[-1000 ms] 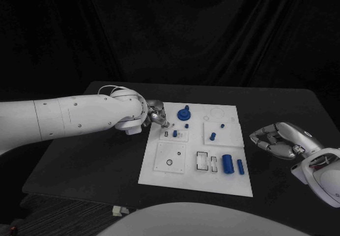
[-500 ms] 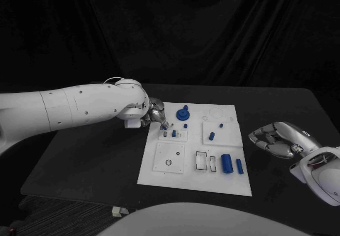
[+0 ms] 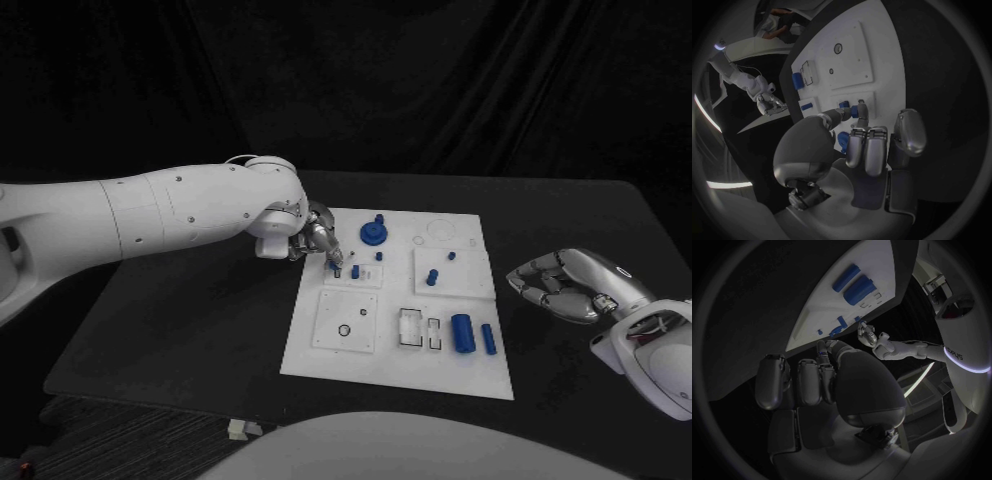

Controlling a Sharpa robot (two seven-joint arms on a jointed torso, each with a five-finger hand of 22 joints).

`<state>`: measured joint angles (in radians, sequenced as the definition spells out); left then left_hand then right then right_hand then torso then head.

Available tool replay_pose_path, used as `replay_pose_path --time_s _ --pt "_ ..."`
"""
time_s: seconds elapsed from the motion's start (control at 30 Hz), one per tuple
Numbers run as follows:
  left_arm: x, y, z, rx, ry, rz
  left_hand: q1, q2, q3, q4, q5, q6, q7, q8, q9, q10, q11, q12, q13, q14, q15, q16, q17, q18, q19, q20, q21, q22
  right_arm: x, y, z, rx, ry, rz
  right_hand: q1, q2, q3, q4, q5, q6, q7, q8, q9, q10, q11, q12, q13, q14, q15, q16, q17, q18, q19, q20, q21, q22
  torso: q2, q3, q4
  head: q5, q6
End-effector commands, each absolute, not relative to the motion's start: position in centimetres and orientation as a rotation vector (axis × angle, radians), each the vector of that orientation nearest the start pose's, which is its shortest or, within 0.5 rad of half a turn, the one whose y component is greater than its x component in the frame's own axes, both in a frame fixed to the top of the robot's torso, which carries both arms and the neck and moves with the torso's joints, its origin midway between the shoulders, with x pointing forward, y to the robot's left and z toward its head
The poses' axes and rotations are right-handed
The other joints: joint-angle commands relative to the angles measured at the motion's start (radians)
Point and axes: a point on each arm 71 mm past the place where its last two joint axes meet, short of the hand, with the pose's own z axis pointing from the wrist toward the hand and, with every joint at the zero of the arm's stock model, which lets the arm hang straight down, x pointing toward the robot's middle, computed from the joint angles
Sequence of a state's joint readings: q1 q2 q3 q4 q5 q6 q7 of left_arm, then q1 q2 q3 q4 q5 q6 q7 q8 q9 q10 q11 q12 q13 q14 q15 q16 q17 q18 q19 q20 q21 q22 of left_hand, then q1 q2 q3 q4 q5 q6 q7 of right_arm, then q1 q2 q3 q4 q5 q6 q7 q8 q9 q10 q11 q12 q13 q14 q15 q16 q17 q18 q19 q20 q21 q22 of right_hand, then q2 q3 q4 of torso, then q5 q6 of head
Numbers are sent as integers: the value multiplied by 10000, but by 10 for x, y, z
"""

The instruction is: Assemble the parts on the task board

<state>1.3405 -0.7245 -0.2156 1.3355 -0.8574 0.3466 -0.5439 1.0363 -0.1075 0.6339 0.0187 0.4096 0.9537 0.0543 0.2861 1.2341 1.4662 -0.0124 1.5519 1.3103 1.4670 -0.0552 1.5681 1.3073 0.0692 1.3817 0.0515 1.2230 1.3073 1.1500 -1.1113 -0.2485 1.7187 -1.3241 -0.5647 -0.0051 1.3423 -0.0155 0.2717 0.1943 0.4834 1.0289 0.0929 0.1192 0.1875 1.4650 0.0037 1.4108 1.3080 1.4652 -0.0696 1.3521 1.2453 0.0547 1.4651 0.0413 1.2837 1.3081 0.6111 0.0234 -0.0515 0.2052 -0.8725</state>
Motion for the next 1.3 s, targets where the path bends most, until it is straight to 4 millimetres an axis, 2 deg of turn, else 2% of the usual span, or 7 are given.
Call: replay_pose_path --time_s 0.03,0.17,0.37,0.47,0.63,1.3 --pt "496 216 -238 -1858 26426 -3191 -64 40 828 -914 -58 -25 -35 -54 3 841 -30 -50 2459 1038 -31 27 2635 91 -74 14 -36 1595 398 -275 -246 404 17057 6692 90 -27 -12 -55 37 63 2 -30 12 -7 44 -65 414 492 82 -58 -9 78 2 64 -57 1790 -7 0 -2 -17 -2" --pt "497 214 -239 -1679 26406 -3072 -60 58 839 -936 -57 -32 -29 -64 -1 851 -27 -38 2467 1038 -29 27 2635 89 -71 16 -27 1598 398 -275 -246 395 17039 6710 90 -27 -12 -55 37 63 2 -30 12 -7 44 -65 414 492 82 -58 -9 78 2 64 -57 1790 -3 -1 9 -18 -2" --pt "499 211 -241 -1489 26494 -2888 -52 78 848 -968 -64 -41 -19 -75 -4 848 -22 -42 2465 1038 -26 27 2635 90 -76 19 -31 1597 398 -274 -246 383 17028 6733 87 -42 -18 -62 35 62 6 -33 14 -6 47 -65 414 494 83 -55 -6 78 2 64 -61 1789 -4 -3 -25 1 -2" --pt "500 210 -242 -1422 26566 -2787 -43 104 843 -1037 -109 -56 -3 -97 -8 839 -9 -52 2459 1038 -17 27 2635 92 -86 25 -39 1595 398 -274 -246 385 17032 6721 87 -42 -18 -62 35 62 6 -33 14 -6 47 -65 414 494 83 -55 -6 78 2 64 -61 1789 -2 2 11 -28 -2" --pt "500 208 -244 -1345 26641 -2752 -24 162 835 -1153 -195 -64 30 -131 -19 832 14 -58 2456 1038 1 27 2635 97 -109 38 -64 1587 398 -274 -246 374 17031 6740 87 -42 -18 -62 35 62 6 -33 14 -6 47 -65 414 494 83 -55 -6 78 2 64 -61 1789 5 2 -9 -21 -2" --pt "502 208 -247 -1188 26964 -2351 57 259 838 -1379 -314 -49 99 -194 -50 816 58 -75 2446 1038 33 27 2635 99 -129 64 -71 1584 398 -273 -246 353 17058 6758 78 -52 -22 -64 35 57 11 -40 15 -3 50 -62 420 491 84 -65 -21 78 3 64 -60 1790 1 2 4 -44 -2"
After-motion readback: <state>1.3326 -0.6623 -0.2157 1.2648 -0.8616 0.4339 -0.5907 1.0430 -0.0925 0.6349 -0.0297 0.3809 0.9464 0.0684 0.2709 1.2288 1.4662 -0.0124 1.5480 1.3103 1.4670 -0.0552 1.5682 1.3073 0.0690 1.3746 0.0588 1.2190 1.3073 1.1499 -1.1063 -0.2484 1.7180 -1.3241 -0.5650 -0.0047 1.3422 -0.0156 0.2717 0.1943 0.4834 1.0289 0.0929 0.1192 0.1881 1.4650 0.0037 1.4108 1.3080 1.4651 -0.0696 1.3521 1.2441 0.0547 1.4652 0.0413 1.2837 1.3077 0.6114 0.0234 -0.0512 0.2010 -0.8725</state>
